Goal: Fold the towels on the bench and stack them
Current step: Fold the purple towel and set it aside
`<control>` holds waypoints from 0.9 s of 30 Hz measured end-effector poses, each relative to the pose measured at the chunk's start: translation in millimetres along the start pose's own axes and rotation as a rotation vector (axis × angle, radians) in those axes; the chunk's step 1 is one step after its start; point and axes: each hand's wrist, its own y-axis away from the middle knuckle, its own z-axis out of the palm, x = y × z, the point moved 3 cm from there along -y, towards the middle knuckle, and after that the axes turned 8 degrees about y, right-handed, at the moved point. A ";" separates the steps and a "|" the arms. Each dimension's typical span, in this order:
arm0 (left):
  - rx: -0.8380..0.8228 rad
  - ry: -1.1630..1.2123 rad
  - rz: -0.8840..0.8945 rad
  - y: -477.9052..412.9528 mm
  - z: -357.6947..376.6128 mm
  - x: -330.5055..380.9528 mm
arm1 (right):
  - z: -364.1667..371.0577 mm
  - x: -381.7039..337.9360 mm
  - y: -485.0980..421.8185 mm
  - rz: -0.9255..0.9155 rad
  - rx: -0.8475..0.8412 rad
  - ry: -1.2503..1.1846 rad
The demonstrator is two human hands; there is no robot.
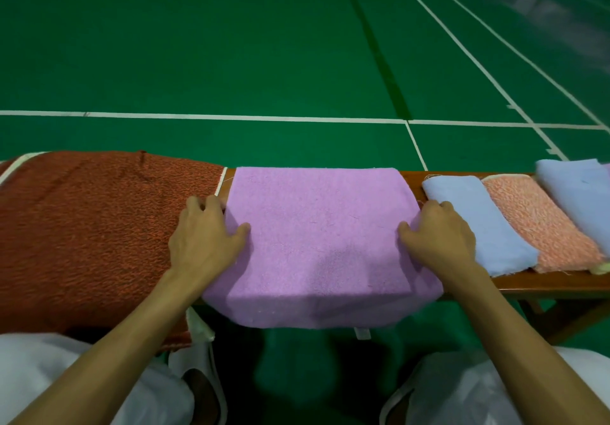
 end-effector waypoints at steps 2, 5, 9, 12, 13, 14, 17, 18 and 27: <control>0.000 0.064 0.019 -0.2 -0.3 3.1 | 0.2 0.6 0.0 -0.015 -0.010 -0.061; 0.006 0.147 0.068 -1.5 4.5 5.3 | 2.1 -3.4 2.8 -0.046 -0.015 -0.117; -0.039 0.339 0.116 -5.3 6.3 6.6 | 5.8 -1.8 -1.4 -0.092 0.012 -0.240; -0.176 0.605 -0.029 -8.9 -1.5 8.9 | 1.2 4.3 -4.4 -0.048 -0.067 -0.556; -0.239 0.697 -0.099 -10.1 -4.5 7.8 | -1.0 6.3 -3.2 -0.035 -0.134 -0.668; -0.320 0.789 -0.146 -10.1 -7.8 8.0 | -3.7 7.6 -1.2 -0.056 -0.217 -0.772; -0.542 0.918 -0.131 -11.1 -20.2 6.6 | -12.9 14.3 2.5 -0.215 -0.430 -0.968; -0.582 0.897 -0.097 -12.1 -25.3 3.9 | -17.4 17.4 2.9 -0.247 -0.456 -0.985; -0.330 0.676 0.096 -8.8 -68.1 -10.5 | -57.1 42.5 8.1 -0.379 -0.092 -0.789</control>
